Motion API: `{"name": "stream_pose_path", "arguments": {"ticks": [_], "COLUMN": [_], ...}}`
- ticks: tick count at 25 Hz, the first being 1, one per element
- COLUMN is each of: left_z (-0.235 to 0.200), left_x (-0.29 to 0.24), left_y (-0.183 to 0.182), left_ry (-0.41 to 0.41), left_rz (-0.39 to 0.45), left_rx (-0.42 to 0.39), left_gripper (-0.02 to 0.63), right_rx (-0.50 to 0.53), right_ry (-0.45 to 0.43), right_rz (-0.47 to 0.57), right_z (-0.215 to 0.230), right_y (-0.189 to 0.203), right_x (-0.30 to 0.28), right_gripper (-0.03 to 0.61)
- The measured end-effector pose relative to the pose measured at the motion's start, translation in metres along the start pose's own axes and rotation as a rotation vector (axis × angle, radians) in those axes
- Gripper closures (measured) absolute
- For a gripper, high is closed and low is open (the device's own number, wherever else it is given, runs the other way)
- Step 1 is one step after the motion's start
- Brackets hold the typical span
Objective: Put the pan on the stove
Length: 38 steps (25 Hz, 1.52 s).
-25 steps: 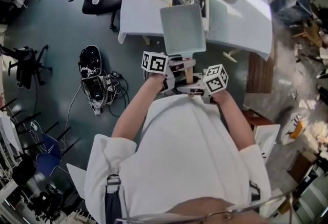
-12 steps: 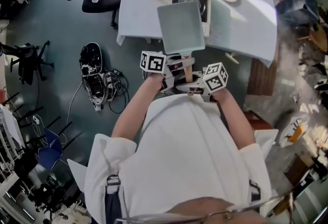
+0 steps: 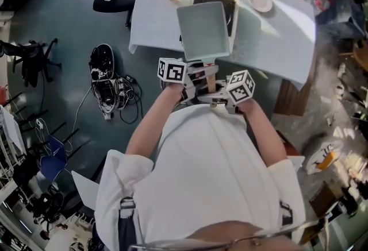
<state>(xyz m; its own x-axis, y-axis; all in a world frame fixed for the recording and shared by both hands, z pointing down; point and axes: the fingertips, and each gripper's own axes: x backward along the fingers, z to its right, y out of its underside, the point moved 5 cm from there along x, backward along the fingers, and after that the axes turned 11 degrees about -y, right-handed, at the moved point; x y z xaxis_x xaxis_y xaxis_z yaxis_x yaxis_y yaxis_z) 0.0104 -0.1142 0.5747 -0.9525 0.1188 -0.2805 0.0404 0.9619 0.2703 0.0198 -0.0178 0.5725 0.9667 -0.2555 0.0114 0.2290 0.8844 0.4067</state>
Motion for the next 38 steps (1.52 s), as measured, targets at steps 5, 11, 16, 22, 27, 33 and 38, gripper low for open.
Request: {"name": "stream_pose_path", "arguments": {"ticks": [5,11,16,22,27,33,38], "left_z": [-0.006,-0.018,-0.026,-0.047,-0.060,-0.084,-0.102], "left_x": [-0.016,-0.033,-0.043,-0.053,-0.062,-0.070,-0.075], "left_y": [-0.023,-0.039,-0.048,-0.055,-0.057,-0.056,-0.056], "left_ry": [-0.032,-0.045,-0.063,-0.060,-0.057,-0.055,-0.047], "left_rz": [0.030,0.060,0.056,0.038,0.009,-0.031,-0.054], "left_rx": [-0.016,0.017,0.021,0.037,0.030,0.038,0.050], "left_gripper": [0.413,0.411,0.411,0.411,0.411,0.411,0.411], "right_rx": [-0.008,-0.025,-0.037,-0.048,-0.057,-0.078,-0.101], "right_ry": [-0.026,-0.051,-0.064,-0.058,-0.052,-0.036,-0.022], "right_rz": [-0.034,-0.061,-0.055,-0.039,-0.011,0.008,0.022], "right_z": [0.010,0.027,0.038,0.060,0.074,0.098,0.115], "right_y": [-0.016,-0.028,-0.034,-0.039,-0.038,-0.035,-0.033], "right_x": [0.023,0.043,0.052,0.057,0.059,0.058,0.057], "right_gripper": [0.474,0.474,0.474,0.474,0.474,0.474,0.474]}}
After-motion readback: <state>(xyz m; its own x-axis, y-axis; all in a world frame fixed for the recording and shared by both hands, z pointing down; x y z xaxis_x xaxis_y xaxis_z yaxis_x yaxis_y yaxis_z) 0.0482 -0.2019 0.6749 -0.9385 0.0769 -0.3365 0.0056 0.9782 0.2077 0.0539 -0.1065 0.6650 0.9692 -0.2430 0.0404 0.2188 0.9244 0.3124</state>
